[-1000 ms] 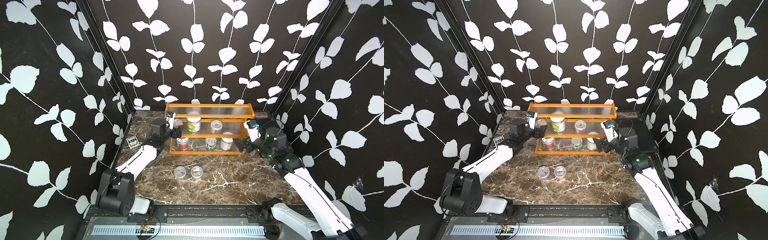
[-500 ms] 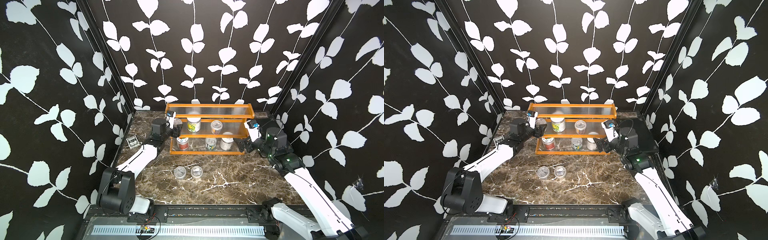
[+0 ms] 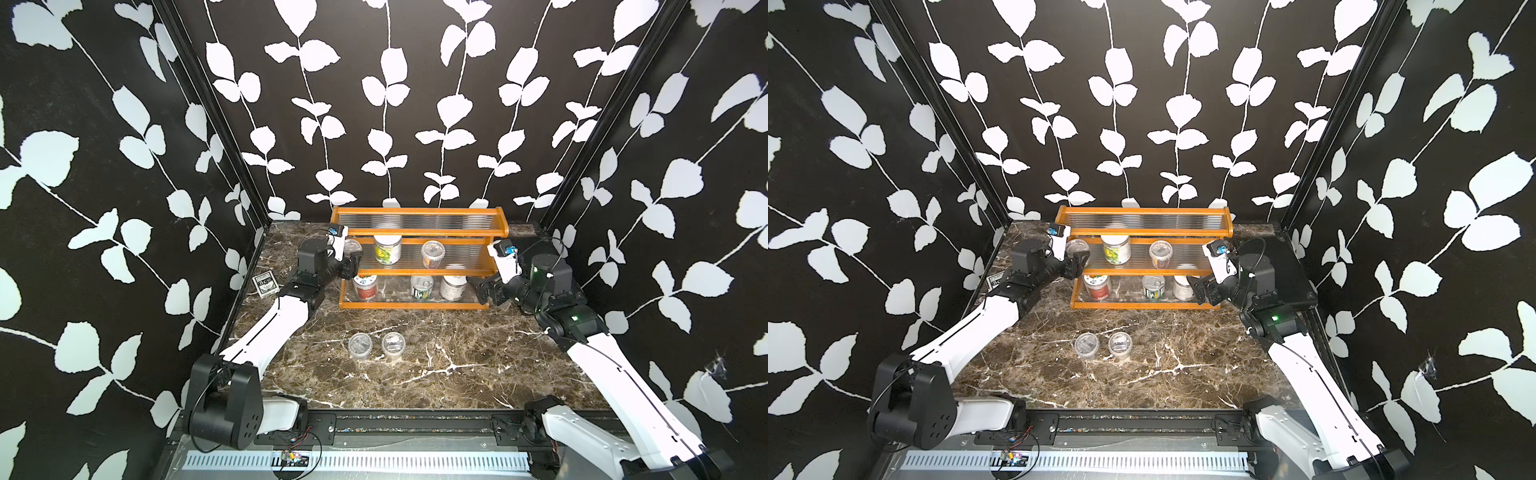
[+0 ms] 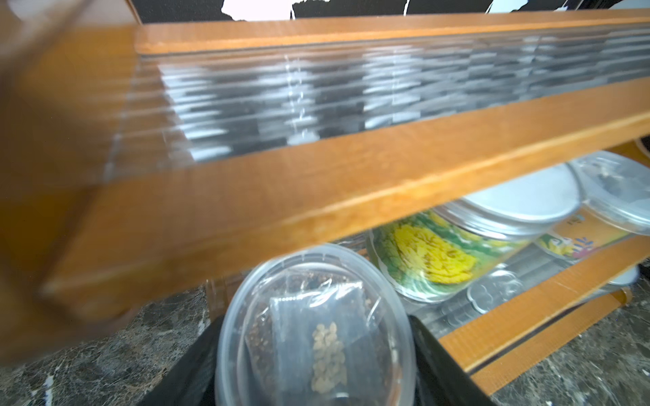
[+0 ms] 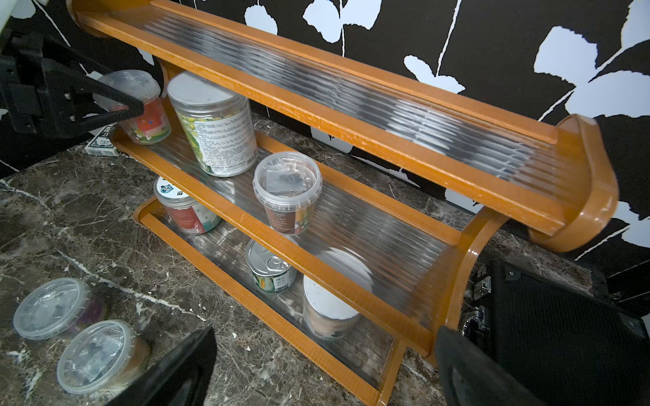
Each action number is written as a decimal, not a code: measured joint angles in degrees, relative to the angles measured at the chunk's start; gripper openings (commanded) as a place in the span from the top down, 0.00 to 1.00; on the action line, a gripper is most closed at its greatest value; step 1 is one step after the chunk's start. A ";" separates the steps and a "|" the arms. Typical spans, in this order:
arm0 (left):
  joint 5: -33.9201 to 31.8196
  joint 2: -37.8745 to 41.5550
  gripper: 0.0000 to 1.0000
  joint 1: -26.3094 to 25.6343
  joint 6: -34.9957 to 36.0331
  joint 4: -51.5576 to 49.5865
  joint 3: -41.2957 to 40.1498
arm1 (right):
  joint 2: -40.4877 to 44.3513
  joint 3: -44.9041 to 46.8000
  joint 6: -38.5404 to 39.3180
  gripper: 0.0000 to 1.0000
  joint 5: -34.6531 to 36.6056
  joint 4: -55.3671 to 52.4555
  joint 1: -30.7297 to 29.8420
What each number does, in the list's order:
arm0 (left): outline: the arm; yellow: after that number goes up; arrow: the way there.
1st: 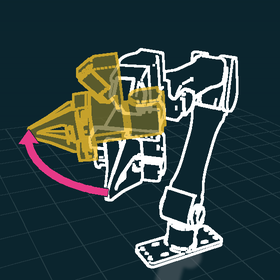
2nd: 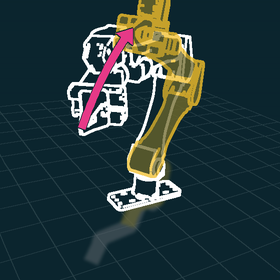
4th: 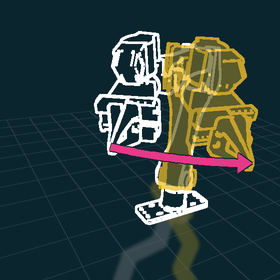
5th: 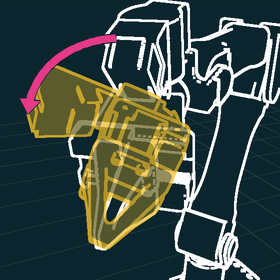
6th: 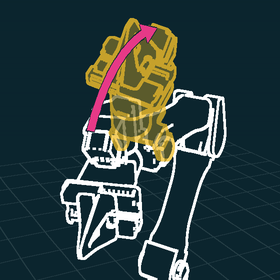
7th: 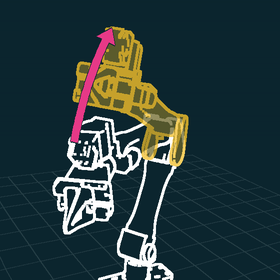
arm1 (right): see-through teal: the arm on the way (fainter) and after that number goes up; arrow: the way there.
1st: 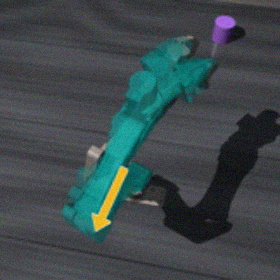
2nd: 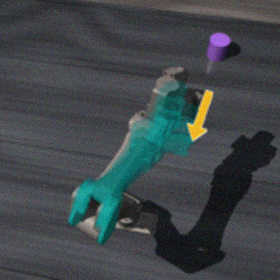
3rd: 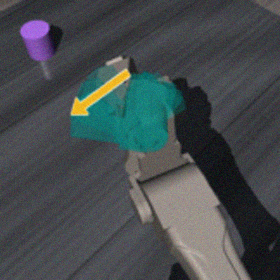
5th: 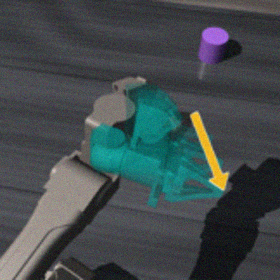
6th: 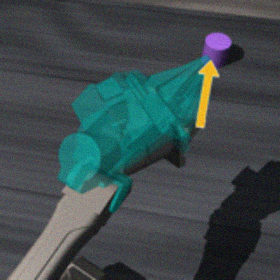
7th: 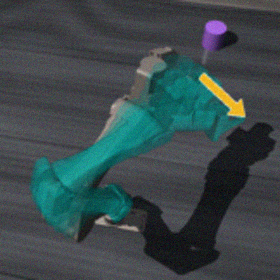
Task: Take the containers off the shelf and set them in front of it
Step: 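Pick up a container from the shelf, then place the container at the center of the board.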
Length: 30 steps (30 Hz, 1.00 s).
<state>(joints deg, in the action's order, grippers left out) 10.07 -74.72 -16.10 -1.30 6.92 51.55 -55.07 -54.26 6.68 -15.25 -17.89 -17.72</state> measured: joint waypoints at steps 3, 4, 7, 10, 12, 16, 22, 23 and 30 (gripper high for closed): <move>0.37 1.31 0.41 0.00 0.13 -0.85 -0.42 | -0.35 0.00 0.00 0.00 -0.20 0.02 0.07; 0.48 1.73 0.41 0.00 0.24 -1.18 -0.66 | -0.44 0.00 0.02 0.00 -0.28 0.02 0.07; 0.96 3.30 0.41 0.00 0.66 -2.86 -1.49 | -0.55 0.00 0.04 0.00 -0.52 0.02 0.17; 1.66 5.49 0.41 -0.28 1.07 -5.03 -2.08 | -0.59 -0.02 0.17 0.00 -1.25 -0.04 0.26; 2.12 7.19 0.41 -0.61 1.18 -6.25 -2.49 | -0.61 0.00 0.20 0.00 -1.84 -0.22 0.28; 2.75 11.85 0.41 -2.38 1.36 -9.14 -3.82 | -0.61 0.00 0.22 0.00 -4.20 -1.03 0.28; 1.22 15.61 0.41 -12.24 1.60 -13.14 -4.02 | -0.92 -1.79 0.63 0.00 -10.88 -4.98 0.39; 0.66 15.91 0.42 -14.45 1.57 -13.77 -4.04 | -0.92 -2.27 0.87 0.00 -11.98 -5.86 0.39; -5.62 13.73 0.41 -31.50 1.25 -14.34 -3.96 | -0.74 -4.68 2.58 0.00 -15.47 -11.15 0.44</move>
<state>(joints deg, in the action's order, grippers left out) 4.45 -60.99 -47.59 -0.05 -7.42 47.59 -55.81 -58.94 9.26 -30.72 -29.04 -17.28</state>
